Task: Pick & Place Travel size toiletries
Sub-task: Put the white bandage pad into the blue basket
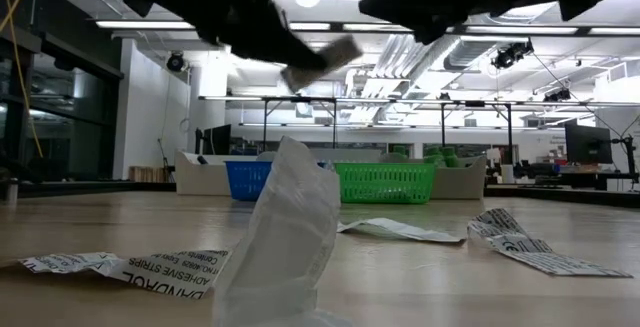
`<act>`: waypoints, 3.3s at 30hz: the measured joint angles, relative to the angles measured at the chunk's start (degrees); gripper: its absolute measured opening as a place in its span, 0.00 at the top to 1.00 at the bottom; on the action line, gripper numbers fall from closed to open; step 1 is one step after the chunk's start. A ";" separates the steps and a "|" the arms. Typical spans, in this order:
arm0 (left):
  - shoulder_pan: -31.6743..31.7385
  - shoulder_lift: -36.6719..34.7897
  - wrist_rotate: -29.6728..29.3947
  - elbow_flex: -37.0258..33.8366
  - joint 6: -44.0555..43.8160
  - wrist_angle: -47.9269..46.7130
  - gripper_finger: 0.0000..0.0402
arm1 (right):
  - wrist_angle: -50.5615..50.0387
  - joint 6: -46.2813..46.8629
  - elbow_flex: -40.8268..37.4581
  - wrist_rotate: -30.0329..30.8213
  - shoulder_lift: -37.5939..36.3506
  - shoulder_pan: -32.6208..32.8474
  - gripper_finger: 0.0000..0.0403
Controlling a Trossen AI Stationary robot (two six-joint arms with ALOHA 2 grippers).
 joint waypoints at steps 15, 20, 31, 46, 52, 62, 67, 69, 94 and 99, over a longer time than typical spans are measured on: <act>13.85 -1.12 -13.71 -0.04 2.31 -15.17 1.00 | -6.65 1.87 -0.02 7.27 -6.01 0.76 0.43; 20.31 -1.11 -6.89 -0.04 -1.40 -18.87 1.00 | -8.94 3.86 -0.02 7.50 -6.01 0.70 0.44; 24.73 -1.11 -0.51 -0.04 -3.20 -20.02 0.79 | -12.57 9.51 -0.02 7.46 -6.01 0.70 0.45; 21.38 -1.62 0.98 0.00 -7.60 -19.63 0.73 | -27.95 21.98 -0.02 -2.09 -2.22 8.07 0.45; 18.10 -2.08 0.74 0.05 -7.80 -20.50 0.74 | -27.36 42.15 -0.02 -0.79 3.05 11.62 0.45; 16.03 -2.29 -2.34 0.04 -7.75 -22.49 0.74 | -16.79 69.76 0.00 -1.58 14.87 15.39 0.45; 16.08 -2.47 -2.46 0.04 -7.73 -22.97 0.74 | -13.95 74.01 -0.01 -2.02 18.19 15.38 0.45; 16.08 -2.47 -2.45 0.04 -7.73 -22.95 0.74 | -13.64 75.40 0.07 -2.07 18.60 15.57 0.45; 16.08 -2.45 -1.75 -0.02 -7.81 -23.59 0.74 | -13.53 76.25 0.02 2.91 18.69 18.71 0.62; 16.08 -2.45 -1.73 -0.04 -7.81 -23.80 0.74 | -13.37 76.23 0.47 3.68 19.98 18.86 0.62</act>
